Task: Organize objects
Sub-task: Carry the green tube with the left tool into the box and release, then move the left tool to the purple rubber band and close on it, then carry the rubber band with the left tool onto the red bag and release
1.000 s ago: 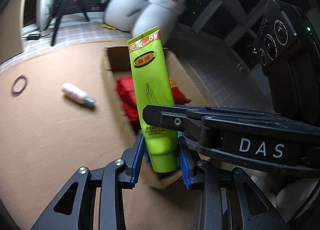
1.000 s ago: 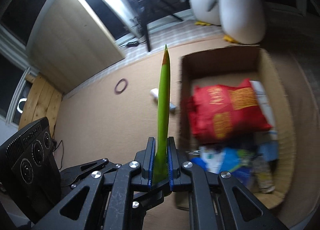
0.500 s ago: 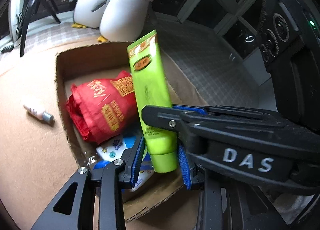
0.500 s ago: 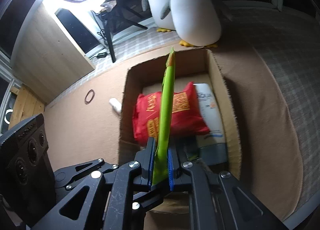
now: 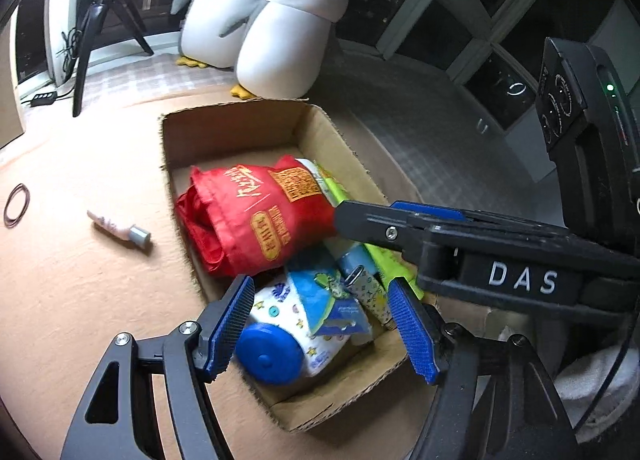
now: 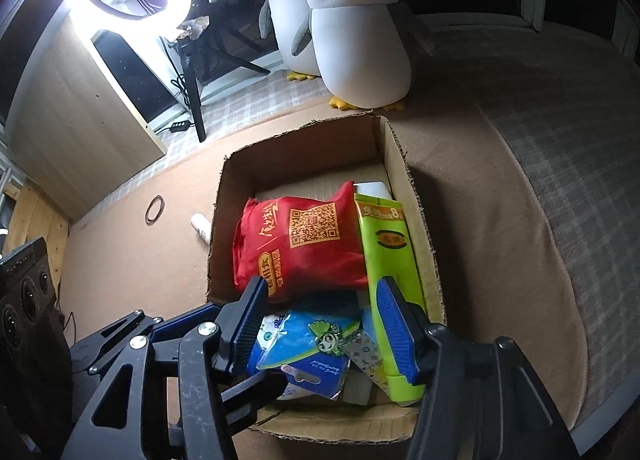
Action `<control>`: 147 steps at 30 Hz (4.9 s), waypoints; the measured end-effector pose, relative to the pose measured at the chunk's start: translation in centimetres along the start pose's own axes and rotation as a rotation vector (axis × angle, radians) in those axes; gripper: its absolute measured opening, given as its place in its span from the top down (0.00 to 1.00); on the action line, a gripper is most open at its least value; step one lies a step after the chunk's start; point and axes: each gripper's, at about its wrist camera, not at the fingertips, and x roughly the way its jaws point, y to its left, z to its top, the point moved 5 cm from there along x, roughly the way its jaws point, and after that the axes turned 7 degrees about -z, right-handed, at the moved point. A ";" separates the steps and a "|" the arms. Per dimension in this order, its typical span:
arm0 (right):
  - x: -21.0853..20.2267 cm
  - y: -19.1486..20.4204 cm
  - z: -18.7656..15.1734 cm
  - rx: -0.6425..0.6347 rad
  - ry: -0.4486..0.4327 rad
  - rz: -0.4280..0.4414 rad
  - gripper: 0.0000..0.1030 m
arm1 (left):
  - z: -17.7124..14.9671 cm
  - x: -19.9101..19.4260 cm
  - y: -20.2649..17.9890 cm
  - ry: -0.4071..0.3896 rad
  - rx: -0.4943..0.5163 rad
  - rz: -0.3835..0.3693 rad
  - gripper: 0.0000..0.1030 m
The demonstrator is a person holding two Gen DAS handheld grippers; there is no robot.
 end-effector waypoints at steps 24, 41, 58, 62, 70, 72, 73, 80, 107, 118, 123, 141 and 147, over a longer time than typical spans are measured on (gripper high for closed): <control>0.5 11.1 -1.4 -0.189 -0.068 0.092 0.47 | -10.7 -14.8 15.8 -0.099 -0.252 0.244 0.29; 2.0 19.9 -4.7 -0.266 -0.012 0.089 0.46 | -2.3 -19.9 25.9 -0.213 -0.276 0.415 0.29; 2.8 18.4 -7.4 -0.182 0.070 0.134 0.45 | 4.8 -8.4 32.0 -0.093 -0.326 0.412 0.24; 3.1 17.4 -7.7 -0.152 0.096 0.145 0.44 | 5.1 -6.2 32.3 -0.046 -0.290 0.445 0.24; 3.3 16.2 -7.9 -0.140 0.107 0.151 0.44 | 5.3 -4.3 33.1 -0.018 -0.245 0.532 0.24; 3.4 16.0 -7.7 -0.138 0.106 0.152 0.44 | 5.3 -4.4 33.1 -0.016 -0.234 0.550 0.27; 3.4 15.9 -7.7 -0.139 0.107 0.153 0.44 | 5.2 -4.4 33.1 -0.017 -0.229 0.558 0.30; 3.9 15.8 -7.5 -0.141 0.115 0.153 0.44 | 5.4 -4.6 32.5 -0.022 -0.193 0.553 0.62; 3.0 15.8 -7.0 -0.140 0.092 0.143 0.44 | 0.2 -7.6 27.3 -0.045 -0.217 0.357 0.97; 0.3 14.6 -7.2 -0.124 0.055 0.142 0.44 | 2.9 -8.9 18.9 -0.091 -0.100 0.255 0.97; -0.7 13.0 -7.7 -0.109 0.033 0.118 0.44 | 4.8 -6.4 14.3 -0.082 -0.044 0.190 0.96; -1.8 6.6 -8.1 -0.028 0.019 0.066 0.44 | 7.5 2.9 5.7 0.009 0.021 0.104 0.96; -1.6 6.0 -8.2 -0.017 0.028 0.073 0.44 | 7.4 2.7 5.7 0.006 0.008 0.100 0.40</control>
